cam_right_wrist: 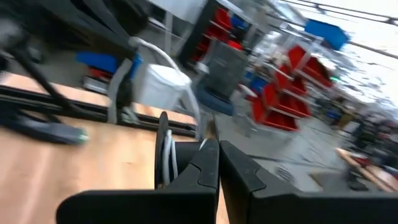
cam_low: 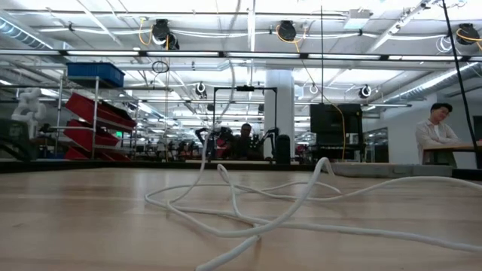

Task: Coil cords
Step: Uncoil the white wire from the spool

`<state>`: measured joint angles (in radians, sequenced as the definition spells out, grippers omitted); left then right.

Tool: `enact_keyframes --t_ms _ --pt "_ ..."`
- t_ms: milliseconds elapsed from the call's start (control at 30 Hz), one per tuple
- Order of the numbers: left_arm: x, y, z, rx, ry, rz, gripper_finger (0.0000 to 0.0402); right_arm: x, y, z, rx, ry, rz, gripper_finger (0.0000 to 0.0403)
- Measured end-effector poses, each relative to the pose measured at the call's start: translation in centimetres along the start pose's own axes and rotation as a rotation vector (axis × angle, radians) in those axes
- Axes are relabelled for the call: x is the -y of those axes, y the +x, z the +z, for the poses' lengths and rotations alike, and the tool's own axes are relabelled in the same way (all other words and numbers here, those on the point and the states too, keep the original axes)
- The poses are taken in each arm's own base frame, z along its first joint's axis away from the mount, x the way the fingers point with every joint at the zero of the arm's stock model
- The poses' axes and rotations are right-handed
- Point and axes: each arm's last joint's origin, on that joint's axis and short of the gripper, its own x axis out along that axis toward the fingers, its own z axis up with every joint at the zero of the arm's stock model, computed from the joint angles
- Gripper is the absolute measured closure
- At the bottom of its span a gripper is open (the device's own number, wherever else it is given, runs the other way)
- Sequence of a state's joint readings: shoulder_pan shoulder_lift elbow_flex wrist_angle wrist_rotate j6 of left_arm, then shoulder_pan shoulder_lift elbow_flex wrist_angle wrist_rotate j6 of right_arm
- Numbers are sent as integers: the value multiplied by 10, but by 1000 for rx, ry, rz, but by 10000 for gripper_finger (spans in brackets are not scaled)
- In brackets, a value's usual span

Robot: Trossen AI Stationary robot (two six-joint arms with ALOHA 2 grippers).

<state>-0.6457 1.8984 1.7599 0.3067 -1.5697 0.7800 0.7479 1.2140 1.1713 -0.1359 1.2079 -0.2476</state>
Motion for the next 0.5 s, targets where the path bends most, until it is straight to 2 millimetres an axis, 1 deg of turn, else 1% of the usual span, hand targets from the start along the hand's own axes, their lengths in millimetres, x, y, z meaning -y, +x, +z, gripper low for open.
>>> enact_keyframes --t_ms 167,300,400,500 --pt "3 -7 -2 9 14 -13 400 5 -4 6 64 73 172 403" --pt "8 -5 -9 7 1 -11 400 10 -12 14 136 146 293 403" --pt "12 -3 -15 15 -10 -28 400 11 -20 19 179 172 341 403" --pt "18 -2 -22 39 -42 -106 400 12 -30 23 217 178 364 403"
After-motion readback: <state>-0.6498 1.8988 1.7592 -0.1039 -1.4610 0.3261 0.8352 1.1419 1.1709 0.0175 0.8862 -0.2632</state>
